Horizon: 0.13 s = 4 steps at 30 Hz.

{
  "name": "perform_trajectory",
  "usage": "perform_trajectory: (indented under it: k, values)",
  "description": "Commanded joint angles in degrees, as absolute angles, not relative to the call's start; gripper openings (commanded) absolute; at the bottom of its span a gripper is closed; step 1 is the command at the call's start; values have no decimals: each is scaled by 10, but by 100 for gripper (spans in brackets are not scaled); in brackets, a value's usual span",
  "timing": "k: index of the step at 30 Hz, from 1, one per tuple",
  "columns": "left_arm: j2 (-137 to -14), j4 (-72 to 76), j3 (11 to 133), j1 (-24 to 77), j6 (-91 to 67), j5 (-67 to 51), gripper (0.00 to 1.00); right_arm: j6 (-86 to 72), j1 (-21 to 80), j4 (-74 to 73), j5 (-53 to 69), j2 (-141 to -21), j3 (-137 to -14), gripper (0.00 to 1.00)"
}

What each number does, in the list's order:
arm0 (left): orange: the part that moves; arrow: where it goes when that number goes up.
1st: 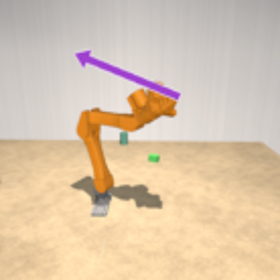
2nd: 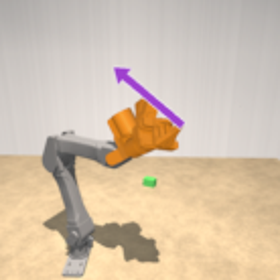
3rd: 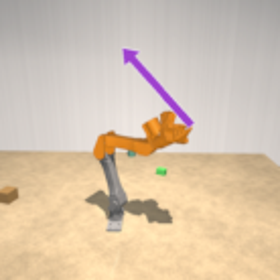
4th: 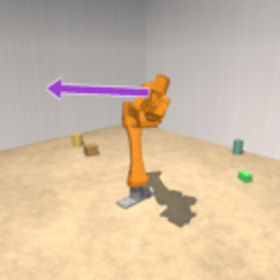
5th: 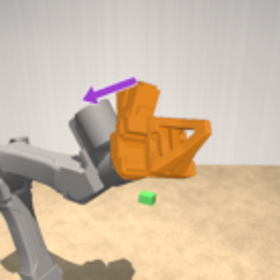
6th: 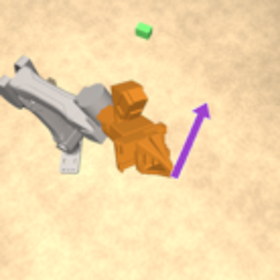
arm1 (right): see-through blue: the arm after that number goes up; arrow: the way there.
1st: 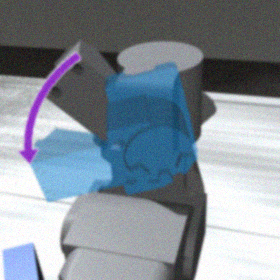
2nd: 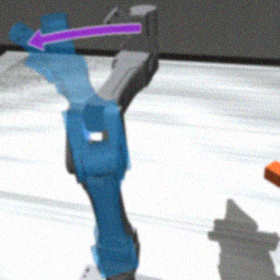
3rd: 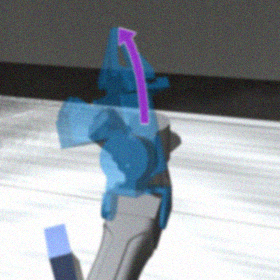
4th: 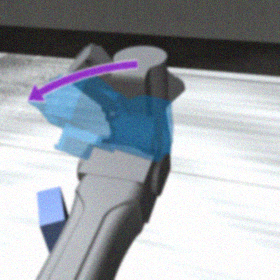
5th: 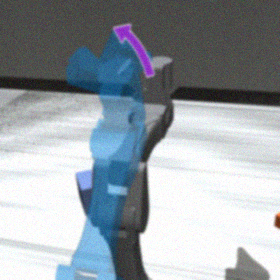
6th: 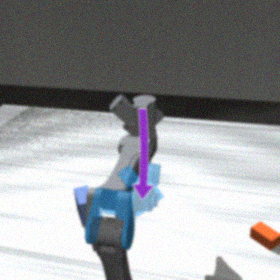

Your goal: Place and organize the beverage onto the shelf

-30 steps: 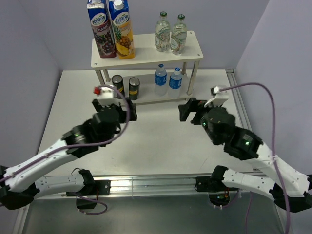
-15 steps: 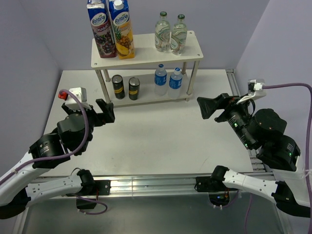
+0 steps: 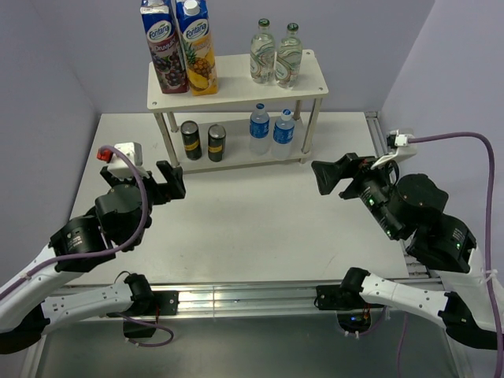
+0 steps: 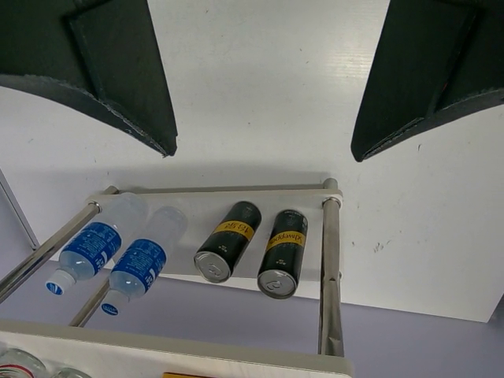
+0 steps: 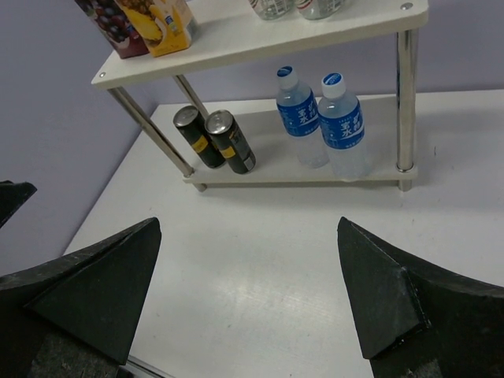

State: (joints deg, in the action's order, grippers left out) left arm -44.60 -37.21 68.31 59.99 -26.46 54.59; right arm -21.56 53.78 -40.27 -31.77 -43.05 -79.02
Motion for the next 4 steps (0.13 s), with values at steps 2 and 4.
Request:
perform_trajectory:
  k: [2, 4]
  values:
    - [-442, -352, 678, 600, -250, 562, 99, -212, 541, -386, -316, -437, -786, 100]
    - [-443, -351, 677, 600, -250, 562, 99, -210, 541, -386, -314, -442, -787, 100]
